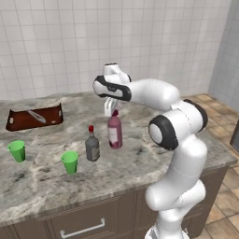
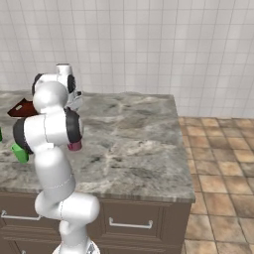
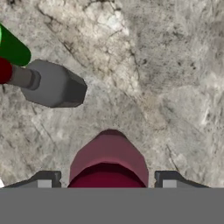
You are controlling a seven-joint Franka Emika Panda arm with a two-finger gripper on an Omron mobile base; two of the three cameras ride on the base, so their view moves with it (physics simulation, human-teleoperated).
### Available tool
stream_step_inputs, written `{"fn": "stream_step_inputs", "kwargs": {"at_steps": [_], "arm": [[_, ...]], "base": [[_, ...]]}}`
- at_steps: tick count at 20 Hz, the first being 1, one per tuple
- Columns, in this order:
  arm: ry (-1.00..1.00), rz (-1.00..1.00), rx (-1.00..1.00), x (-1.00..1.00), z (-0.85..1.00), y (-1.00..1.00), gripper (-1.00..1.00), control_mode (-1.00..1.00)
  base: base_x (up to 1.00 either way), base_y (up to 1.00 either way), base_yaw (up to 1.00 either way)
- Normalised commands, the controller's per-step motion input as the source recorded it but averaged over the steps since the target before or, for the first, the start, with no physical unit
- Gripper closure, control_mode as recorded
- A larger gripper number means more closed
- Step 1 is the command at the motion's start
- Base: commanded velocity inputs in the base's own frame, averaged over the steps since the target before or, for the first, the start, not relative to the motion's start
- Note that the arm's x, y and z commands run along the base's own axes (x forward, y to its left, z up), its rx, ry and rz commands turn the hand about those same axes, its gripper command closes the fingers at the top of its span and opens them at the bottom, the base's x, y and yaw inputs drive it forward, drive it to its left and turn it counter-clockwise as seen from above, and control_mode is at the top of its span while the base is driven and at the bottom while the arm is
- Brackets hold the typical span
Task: Place the drinks on the dining counter in a tight cluster.
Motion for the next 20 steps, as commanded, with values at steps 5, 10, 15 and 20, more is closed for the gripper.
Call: {"fn": "stream_step_inputs", "kwargs": {"at_steps": [5,10,15,20], "arm": [[0.02,0.04,0.11,0.17,-0.24,0.05,1.00,-1.00],[0.01,0.05,0.10,-0.08,-0.10,0.01,1.00,-1.00],[0.00,0.01,0.00,-0.21,-0.08,0.03,1.00,-1.00],[0.00,0.00,-0.02,-0.21,-0.17,0.00,1.00,-1.00]], "base": [[0.00,0.00,0.00],[0.00,0.00,0.00],[0.00,0.00,0.00],[0.00,0.00,0.00]]}}
